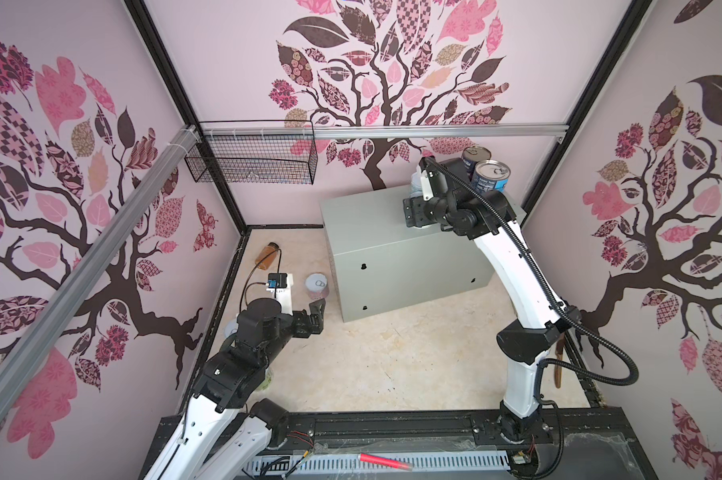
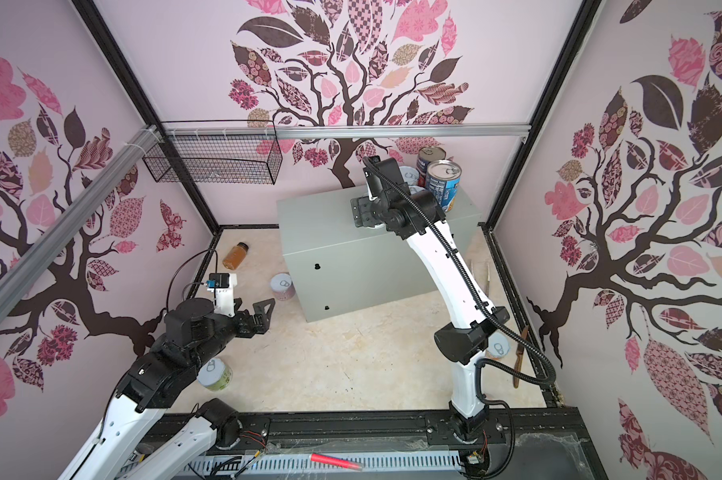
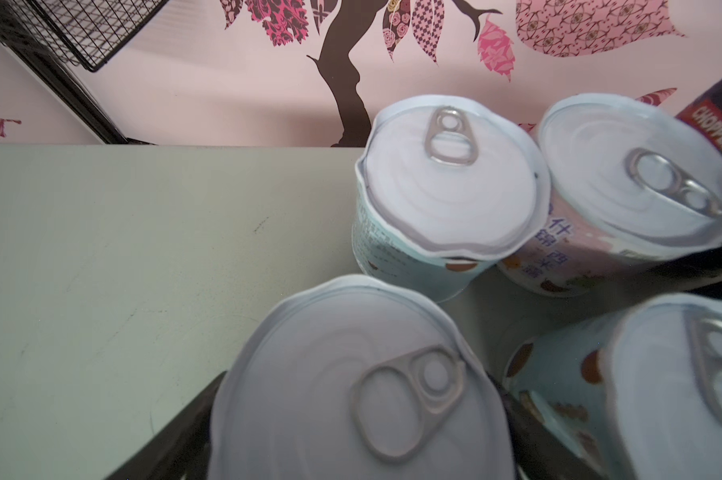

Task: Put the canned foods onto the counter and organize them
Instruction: 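Lower the can beside the other cans and open the right gripper, then withdraw the right gripper toward the table while the left gripper reaches the cabinet top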

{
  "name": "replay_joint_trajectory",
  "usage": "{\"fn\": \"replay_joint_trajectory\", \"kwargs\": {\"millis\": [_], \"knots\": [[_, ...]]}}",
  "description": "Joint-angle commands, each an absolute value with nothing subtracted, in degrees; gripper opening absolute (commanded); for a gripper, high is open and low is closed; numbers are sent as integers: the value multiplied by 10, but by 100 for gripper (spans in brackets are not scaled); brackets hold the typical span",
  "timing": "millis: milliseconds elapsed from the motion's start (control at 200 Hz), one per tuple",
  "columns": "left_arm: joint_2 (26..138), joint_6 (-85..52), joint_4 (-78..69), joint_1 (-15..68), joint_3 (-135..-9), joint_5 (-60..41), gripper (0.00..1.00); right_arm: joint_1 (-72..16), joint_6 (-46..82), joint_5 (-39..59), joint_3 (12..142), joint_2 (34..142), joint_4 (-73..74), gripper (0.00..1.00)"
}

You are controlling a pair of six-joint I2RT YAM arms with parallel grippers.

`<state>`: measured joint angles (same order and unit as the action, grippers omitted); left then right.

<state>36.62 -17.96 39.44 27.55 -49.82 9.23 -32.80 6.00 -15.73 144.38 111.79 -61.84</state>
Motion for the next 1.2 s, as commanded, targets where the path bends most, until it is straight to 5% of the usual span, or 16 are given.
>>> {"fn": "replay_joint_trajectory", "kwargs": {"millis": [0,230,725,1195], "knots": [[366,-177,385,277,-506,102,98,-325,55,-160,1447,1114,-602,92],[370,-178,395,278,-548,109,97,-326,51,-156,1388,1061,-553,100],[468,-166,428,278,-719,64,91,-326,48,-120,1316,938,-502,100],[630,-166,429,285,-875,16,81,-325,94,-85,1004,685,-350,100]]}}
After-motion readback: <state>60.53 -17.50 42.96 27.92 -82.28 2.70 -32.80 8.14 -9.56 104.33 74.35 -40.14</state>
